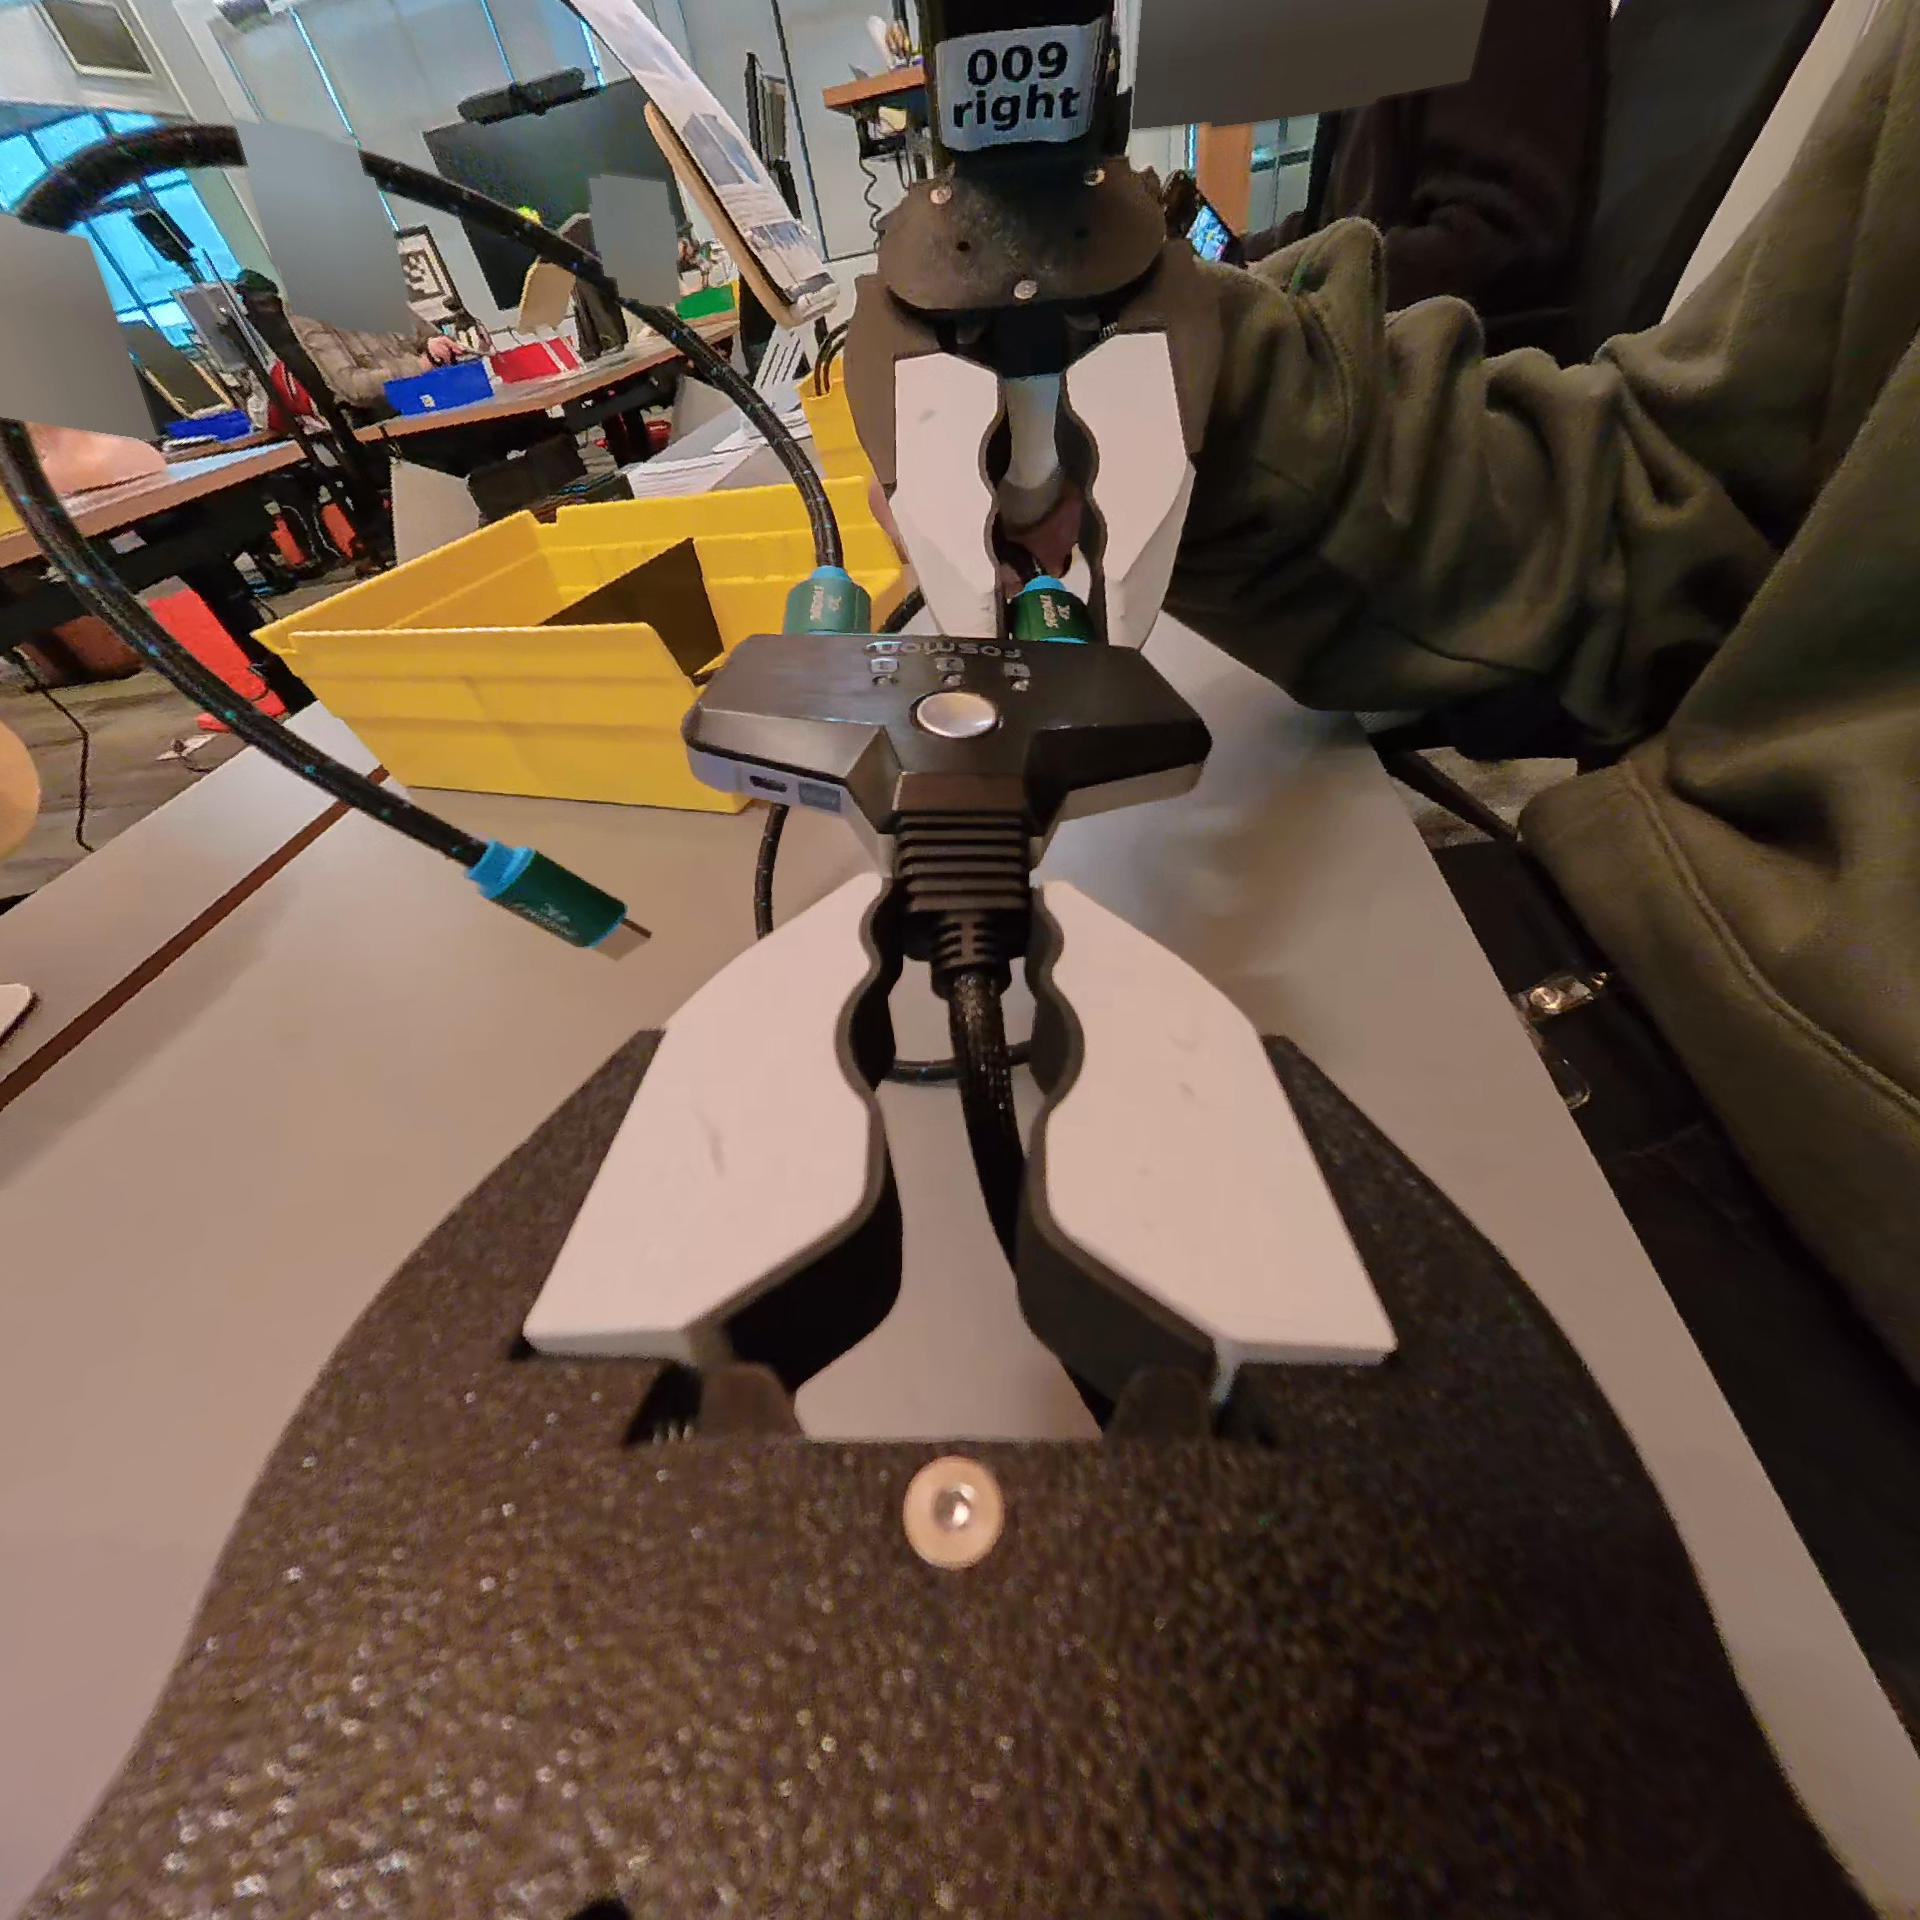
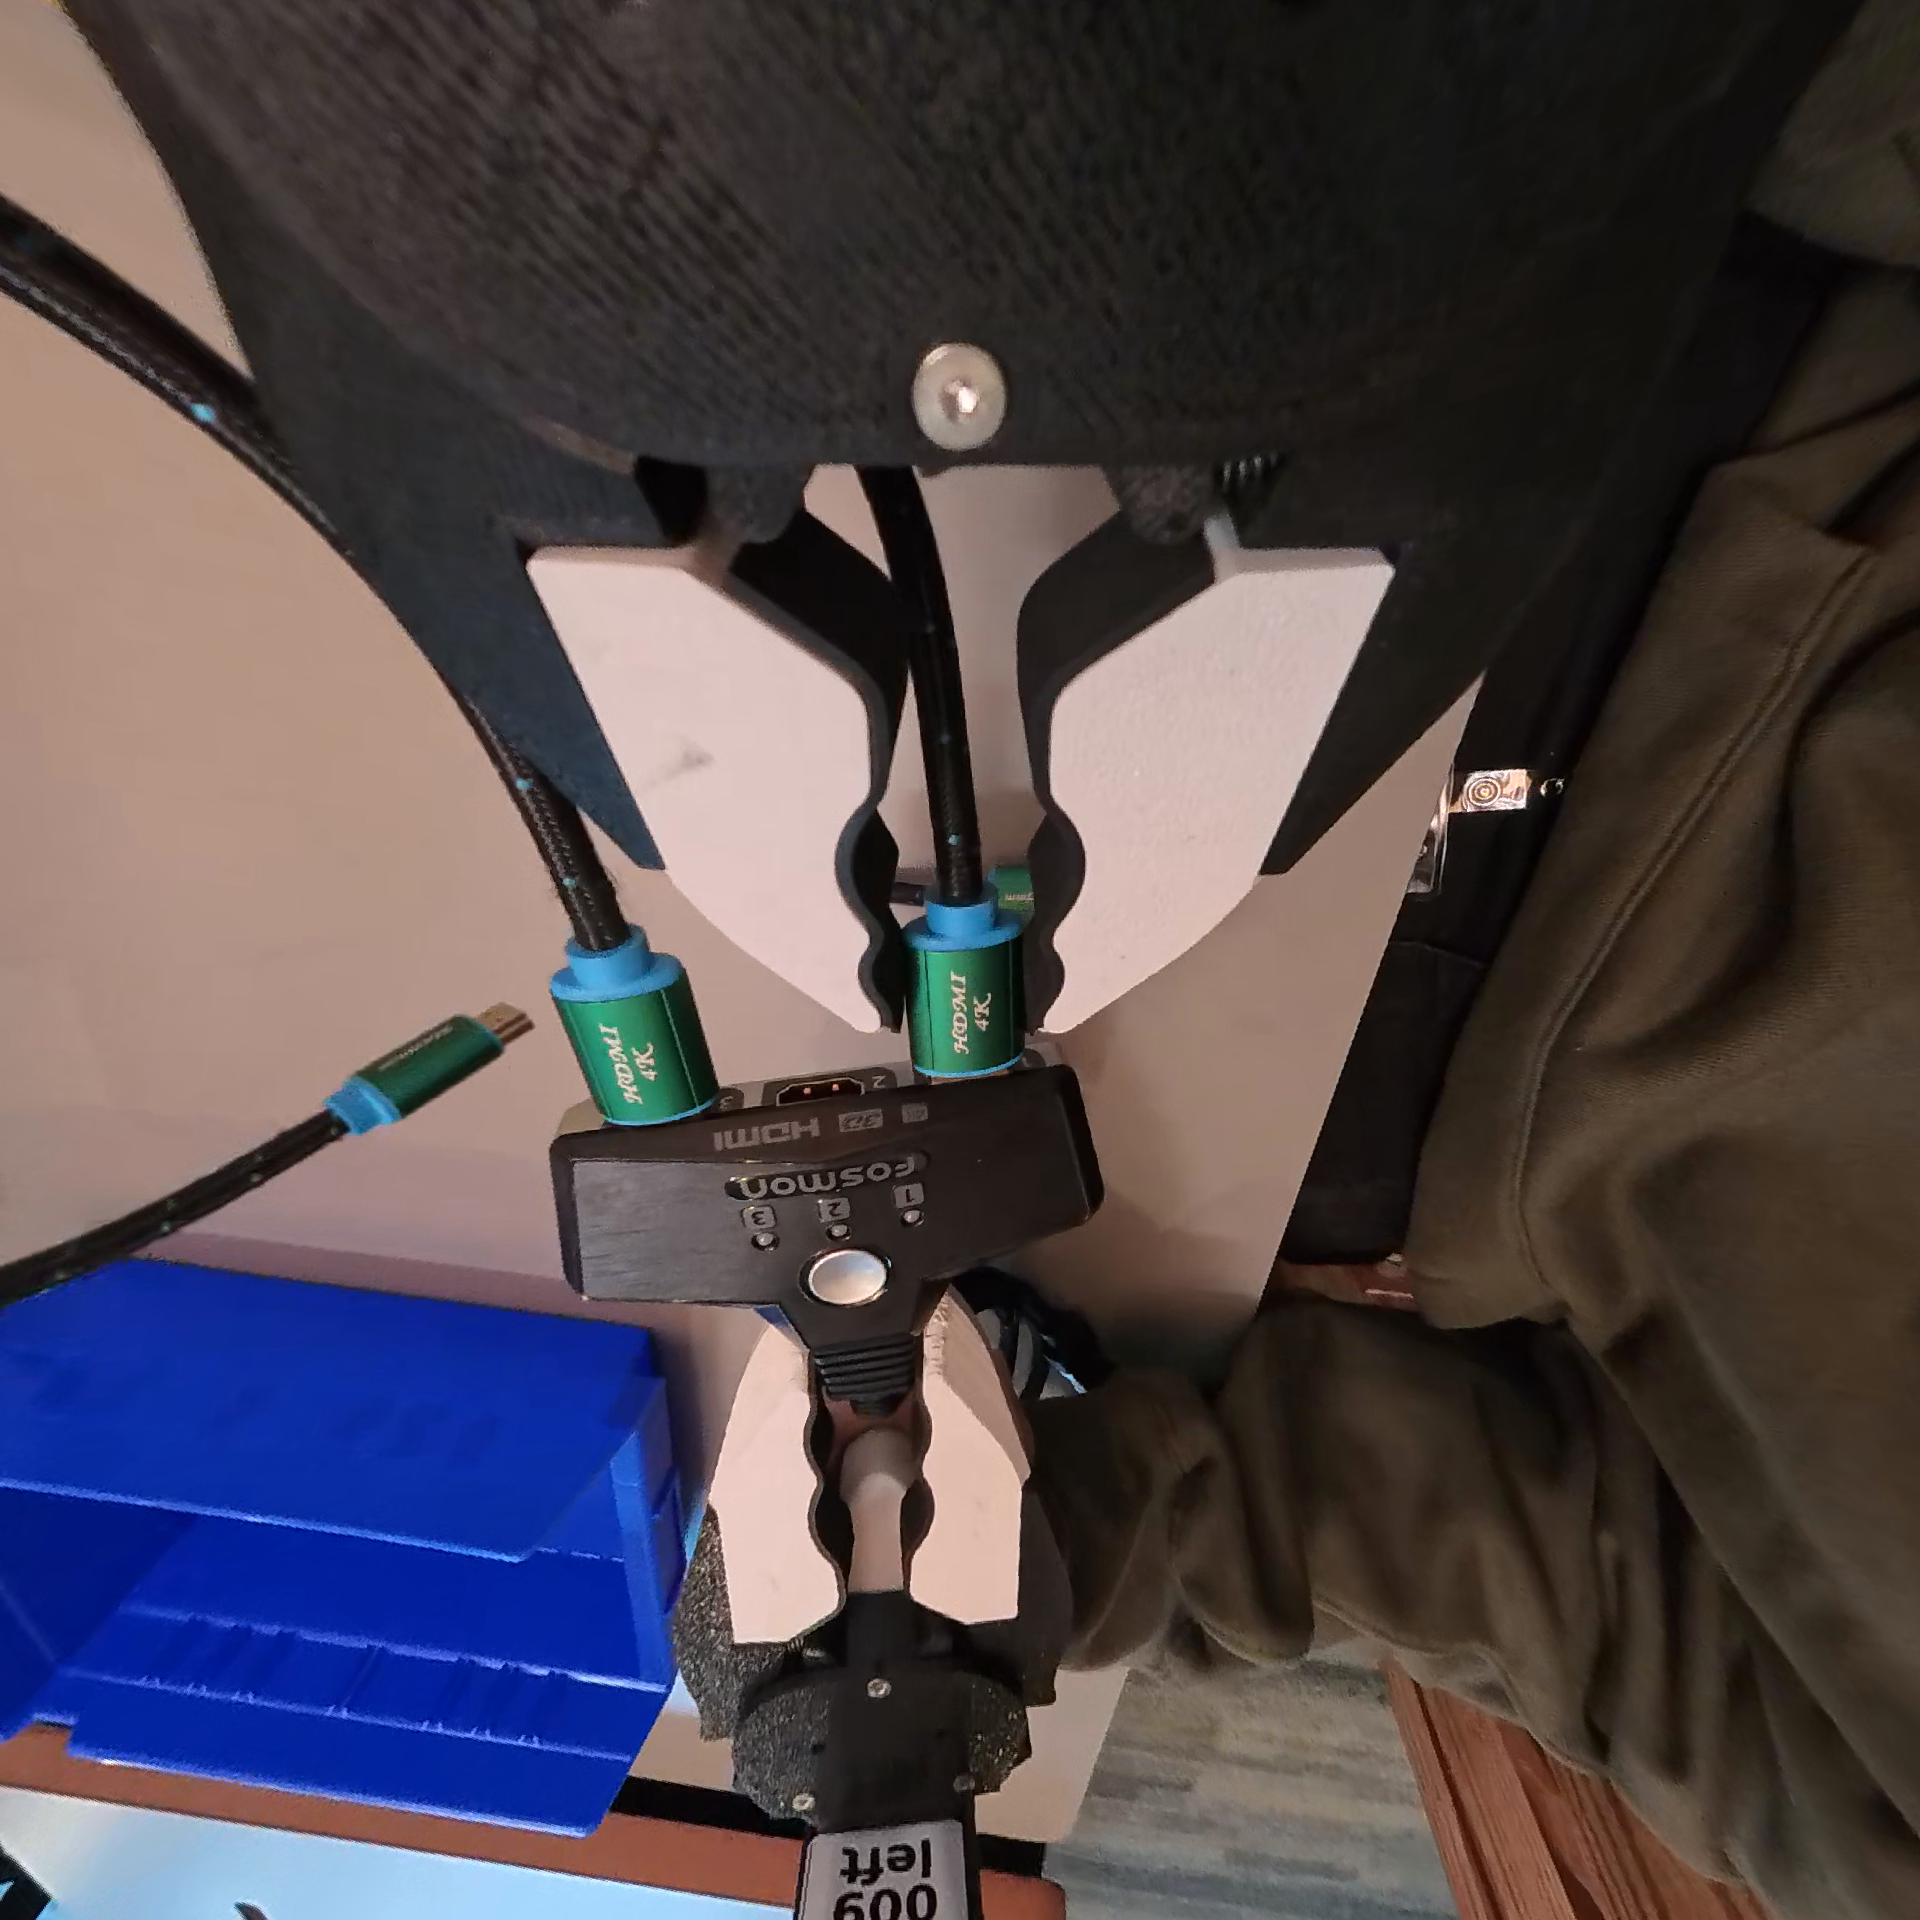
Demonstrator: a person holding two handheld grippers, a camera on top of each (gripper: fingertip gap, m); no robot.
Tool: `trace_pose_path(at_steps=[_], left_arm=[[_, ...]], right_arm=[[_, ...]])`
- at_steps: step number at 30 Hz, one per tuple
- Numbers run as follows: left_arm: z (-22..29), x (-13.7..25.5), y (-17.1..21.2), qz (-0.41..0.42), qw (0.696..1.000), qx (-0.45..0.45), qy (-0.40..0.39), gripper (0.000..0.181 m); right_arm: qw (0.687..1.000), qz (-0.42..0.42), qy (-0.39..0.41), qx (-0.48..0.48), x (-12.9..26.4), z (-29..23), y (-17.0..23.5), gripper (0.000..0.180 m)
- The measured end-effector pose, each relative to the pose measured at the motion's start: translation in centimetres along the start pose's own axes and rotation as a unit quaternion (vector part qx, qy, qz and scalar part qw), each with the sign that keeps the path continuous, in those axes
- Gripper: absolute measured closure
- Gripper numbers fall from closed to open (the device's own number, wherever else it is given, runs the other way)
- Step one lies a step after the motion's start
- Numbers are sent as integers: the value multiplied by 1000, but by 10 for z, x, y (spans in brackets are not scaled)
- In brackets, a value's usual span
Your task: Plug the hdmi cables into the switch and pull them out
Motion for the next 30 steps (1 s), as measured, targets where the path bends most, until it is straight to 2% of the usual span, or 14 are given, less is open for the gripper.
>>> trace_pose_path(at_steps=[1,10,13,23,30], left_arm=[[0,0,0,-2,1000,1,1,159],[1,6,3,-15,1000,11,12,159],[-1,8,4,-3,1000,14,10,159],[-3,12,2,3,1000,10,1,159],[-2,12,1,-3,1000,2,-3,159]], right_arm=[[1000,2,-2,-3,0,0,0,156],[1000,9,-20,1,-9,-3,2,158],[1000,6,-4,2,-12,-2,1,157],[998,47,-5,-30,-11,0,-5,155],[998,45,-4,-31,-12,2,-6,160]])
Point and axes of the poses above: each gripper's, where its closed fingertips meet, x back along the fingers, y out of its underside, z = x × y across the jaws, the point moved 6 cm from there along x, back along the fingers, and after that the axes turned 4 degrees about z, right-handed, at the moved point
